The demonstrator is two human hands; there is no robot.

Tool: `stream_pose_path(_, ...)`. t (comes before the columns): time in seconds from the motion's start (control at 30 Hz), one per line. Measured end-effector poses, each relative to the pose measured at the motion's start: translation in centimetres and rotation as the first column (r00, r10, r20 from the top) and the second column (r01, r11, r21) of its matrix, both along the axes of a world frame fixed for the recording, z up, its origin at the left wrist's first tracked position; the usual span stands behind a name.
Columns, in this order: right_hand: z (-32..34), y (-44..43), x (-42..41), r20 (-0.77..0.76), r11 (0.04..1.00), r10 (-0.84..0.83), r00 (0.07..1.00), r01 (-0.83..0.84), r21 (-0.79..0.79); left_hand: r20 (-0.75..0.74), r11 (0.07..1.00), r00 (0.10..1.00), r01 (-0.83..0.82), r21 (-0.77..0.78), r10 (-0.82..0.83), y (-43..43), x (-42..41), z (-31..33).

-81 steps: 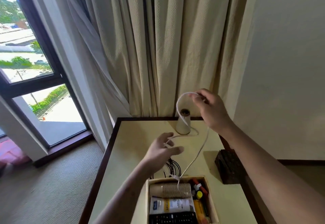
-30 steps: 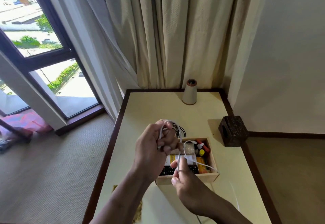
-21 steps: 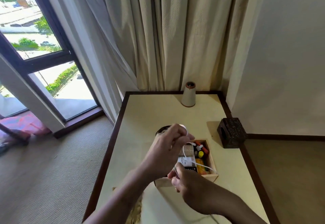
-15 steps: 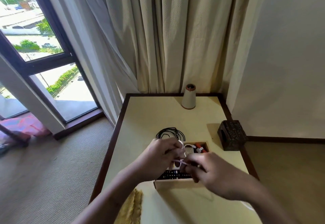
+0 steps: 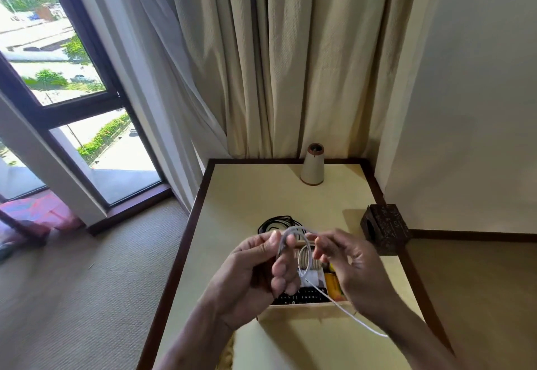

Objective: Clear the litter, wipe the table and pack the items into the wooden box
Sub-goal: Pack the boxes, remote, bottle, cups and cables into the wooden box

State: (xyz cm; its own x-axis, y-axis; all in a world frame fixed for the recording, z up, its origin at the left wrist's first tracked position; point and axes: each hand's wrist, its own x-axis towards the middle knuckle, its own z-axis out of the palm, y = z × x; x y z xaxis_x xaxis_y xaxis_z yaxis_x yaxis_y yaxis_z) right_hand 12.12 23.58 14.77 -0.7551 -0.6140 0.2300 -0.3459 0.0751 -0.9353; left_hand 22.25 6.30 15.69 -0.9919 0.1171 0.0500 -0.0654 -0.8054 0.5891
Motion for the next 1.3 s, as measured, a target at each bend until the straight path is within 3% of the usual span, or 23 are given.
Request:
stream_pose_path(0.1, -2.0, -1.0, 1.6, 0.054, 0.981, 0.080, 0.995, -0.088, 0.174, -0.047, 0.991, 0.990, -0.128, 0.038, 0.130, 1.0, -0.4, 1.5)
stream_pose_path(0.17, -2.5, -1.6, 2.5, 0.054, 0.951, 0.124, 0.991, -0.135, 0.278, -0.085, 0.956, 0.961, -0.272, -0.111, 0.264, 1.2, -0.9, 2.5)
stream_pose_path(0.2, -2.5, -1.8, 2.8, 0.037, 0.941, 0.150, 0.988, -0.154, 0.301, -0.127, 0.881, 0.924, -0.383, -0.279, 0.361, 1.3, -1.2, 2.8)
stream_pose_path(0.27, -1.8, -1.9, 3.1, -0.009, 0.926, 0.202, 0.979, -0.188, 0.327, -0.309, 0.539, 0.818, -0.559, -0.630, 0.486, 1.3, -1.9, 2.6)
stream_pose_path(0.33, -1.0, -1.9, 2.7, -0.071, 0.901, 0.238, 0.969, -0.193, 0.388, -0.478, 0.167, 0.762, -0.591, -0.789, 0.438, 1.0, -2.3, 1.8)
stream_pose_path(0.37, -0.6, -1.8, 2.4, -0.099, 0.891, 0.244, 0.965, -0.183, 0.417, -0.521, 0.029, 0.764, -0.573, -0.819, 0.381, 0.7, -2.4, 1.4)
stream_pose_path(0.43, -0.2, -1.1, 1.7, -0.141, 0.890, 0.220, 0.965, -0.140, 0.433, -0.485, -0.086, 0.818, -0.484, -0.871, 0.311, -0.3, -2.3, 1.0)
stream_pose_path(0.57, 1.9, 0.4, 0.2, -0.202, 0.913, 0.238, 0.950, -0.148, 0.379, -0.231, -0.034, 0.949, -0.229, -0.973, 0.214, -2.0, -2.3, 0.6)
stream_pose_path(0.6, 2.4, 0.6, -0.1, -0.249, 0.922, 0.256, 0.934, -0.158, 0.354, -0.150, 0.044, 0.973, -0.160, -0.986, 0.173, -2.2, -2.3, 0.5)
stream_pose_path(0.67, 3.3, 0.9, -0.8, -0.352, 0.949, 0.238, 0.905, -0.140, 0.283, -0.018, 0.303, 0.997, -0.039, -0.952, 0.071, -2.4, -2.0, 0.5)
stream_pose_path(0.77, 3.9, 0.8, -1.6, -0.438, 0.985, 0.158, 0.885, -0.107, 0.139, 0.045, 0.640, 0.997, 0.079, -0.764, -0.069, -2.8, -1.4, 0.8)
stream_pose_path(0.9, 3.6, 0.2, -1.9, -0.481, 0.998, 0.041, 0.876, -0.058, -0.019, 0.017, 0.840, 0.985, 0.156, -0.519, -0.172, -2.5, -1.0, 1.1)
stream_pose_path(0.97, 3.1, -0.1, -2.0, -0.399, 1.000, -0.001, 0.917, -0.011, -0.028, 0.001, 0.928, 0.990, 0.130, -0.348, -0.138, -2.2, -1.2, 1.4)
stream_pose_path(1.07, 2.2, -0.7, -2.2, -0.064, 0.999, 0.012, 0.998, -0.015, -0.037, -0.020, 0.985, 0.999, 0.026, -0.171, -0.029, -1.9, -1.5, 2.0)
stream_pose_path(1.2, 0.3, -1.6, -1.9, 0.063, 0.994, 0.063, 0.996, -0.068, 0.085, -0.106, 0.994, 0.989, -0.106, 0.002, 0.106, -1.7, -1.9, 3.6)
stream_pose_path(1.23, -0.2, -1.7, -1.8, 0.075, 0.989, 0.079, 0.994, -0.088, 0.122, -0.126, 0.985, 0.977, -0.173, -0.003, 0.171, -1.5, -2.1, 4.1)
stream_pose_path(1.3, -0.5, -1.9, -1.2, 0.089, 0.971, 0.123, 0.988, -0.138, 0.194, -0.167, 0.911, 0.919, -0.383, -0.154, 0.358, -1.2, -2.8, 5.0)
